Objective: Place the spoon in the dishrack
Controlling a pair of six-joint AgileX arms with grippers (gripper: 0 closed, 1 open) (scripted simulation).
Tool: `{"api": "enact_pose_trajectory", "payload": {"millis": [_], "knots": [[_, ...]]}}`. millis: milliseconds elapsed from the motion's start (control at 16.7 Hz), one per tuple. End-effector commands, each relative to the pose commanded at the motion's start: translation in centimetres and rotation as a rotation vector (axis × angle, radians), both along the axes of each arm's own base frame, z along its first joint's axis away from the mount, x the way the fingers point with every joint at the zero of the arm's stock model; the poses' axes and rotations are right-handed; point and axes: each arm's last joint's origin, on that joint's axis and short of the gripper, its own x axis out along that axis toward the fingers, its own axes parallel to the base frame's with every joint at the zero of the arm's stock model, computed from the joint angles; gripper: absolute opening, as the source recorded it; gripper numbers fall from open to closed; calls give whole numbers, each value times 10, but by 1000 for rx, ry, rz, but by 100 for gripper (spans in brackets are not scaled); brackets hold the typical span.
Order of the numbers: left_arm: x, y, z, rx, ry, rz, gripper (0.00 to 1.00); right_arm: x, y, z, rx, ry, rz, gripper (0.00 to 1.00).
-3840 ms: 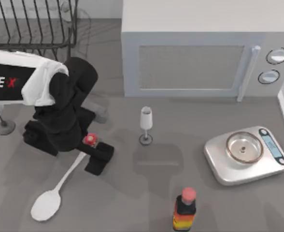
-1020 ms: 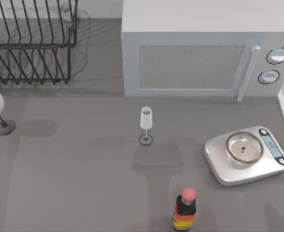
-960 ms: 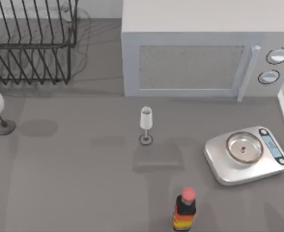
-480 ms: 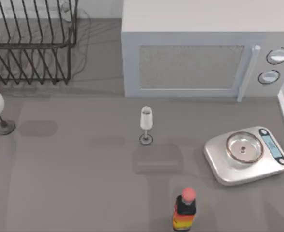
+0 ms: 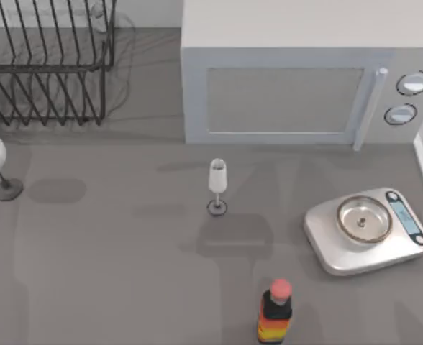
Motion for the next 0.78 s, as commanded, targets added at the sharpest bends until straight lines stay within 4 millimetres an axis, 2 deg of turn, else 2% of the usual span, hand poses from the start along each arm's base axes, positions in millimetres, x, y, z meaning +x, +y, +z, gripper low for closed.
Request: {"api": "enact_pose_trajectory", "payload": {"millis": [180,360,480,600,780], "knots": [[48,0,-47,3,-8,1,0,0,0,0,0,0,0,100],[79,-5,-96,4,-19,0,0,0,0,0,0,0,0,100],[90,-8,-125,3,-16,0,0,0,0,0,0,0,0,100],[96,-12,-145,1,-7,0,0,0,0,0,0,0,0,100],[97,-13,-154,0,-2,0,0,0,0,0,0,0,0,100]]}}
